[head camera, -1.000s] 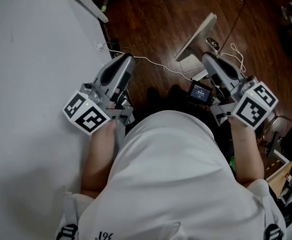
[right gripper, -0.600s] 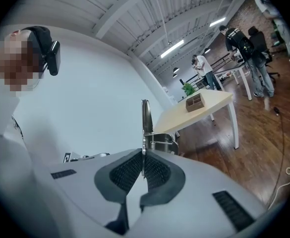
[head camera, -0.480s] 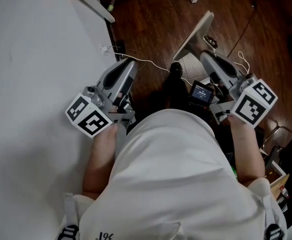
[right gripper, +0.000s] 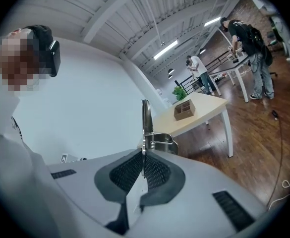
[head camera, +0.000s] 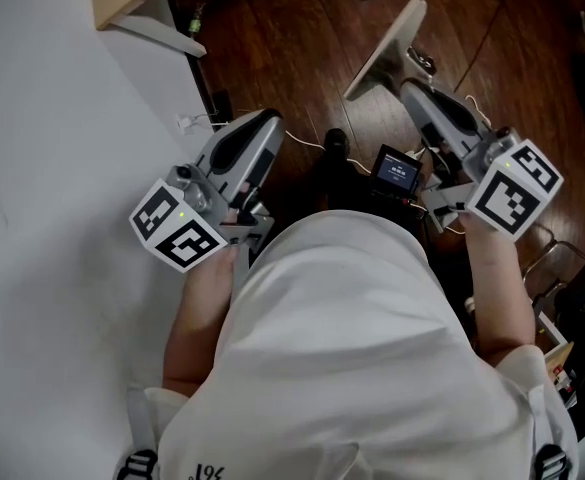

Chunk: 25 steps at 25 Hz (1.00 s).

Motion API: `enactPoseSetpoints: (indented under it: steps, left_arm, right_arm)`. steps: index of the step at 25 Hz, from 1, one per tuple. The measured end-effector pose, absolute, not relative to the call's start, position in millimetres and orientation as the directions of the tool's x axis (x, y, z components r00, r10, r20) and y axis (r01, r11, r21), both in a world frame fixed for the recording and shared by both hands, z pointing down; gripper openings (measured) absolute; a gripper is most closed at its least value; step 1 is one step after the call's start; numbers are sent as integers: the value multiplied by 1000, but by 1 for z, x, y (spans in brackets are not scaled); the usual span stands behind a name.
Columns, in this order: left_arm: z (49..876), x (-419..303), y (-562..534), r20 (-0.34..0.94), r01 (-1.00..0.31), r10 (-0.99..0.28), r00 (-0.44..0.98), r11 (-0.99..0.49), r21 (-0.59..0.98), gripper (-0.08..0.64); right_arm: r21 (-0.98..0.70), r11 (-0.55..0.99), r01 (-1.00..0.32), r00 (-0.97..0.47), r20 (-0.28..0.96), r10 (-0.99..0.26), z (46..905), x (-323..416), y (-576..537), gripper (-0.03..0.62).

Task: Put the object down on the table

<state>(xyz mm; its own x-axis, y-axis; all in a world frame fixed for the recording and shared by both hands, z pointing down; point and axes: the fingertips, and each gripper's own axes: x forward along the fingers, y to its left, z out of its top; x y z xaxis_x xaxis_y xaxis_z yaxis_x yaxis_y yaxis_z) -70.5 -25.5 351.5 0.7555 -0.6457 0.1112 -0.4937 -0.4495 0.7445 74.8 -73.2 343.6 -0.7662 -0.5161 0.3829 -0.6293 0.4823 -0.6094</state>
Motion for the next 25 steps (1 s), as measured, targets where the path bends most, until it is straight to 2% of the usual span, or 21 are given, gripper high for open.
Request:
enactPoseSetpoints:
  steps: [25]
  left_arm:
    - [337,-65,-23,87,-487,-633,769,-494,720,5]
  right_arm:
    - [-591,511,-624,-770,356,-530,335,74,-76,5]
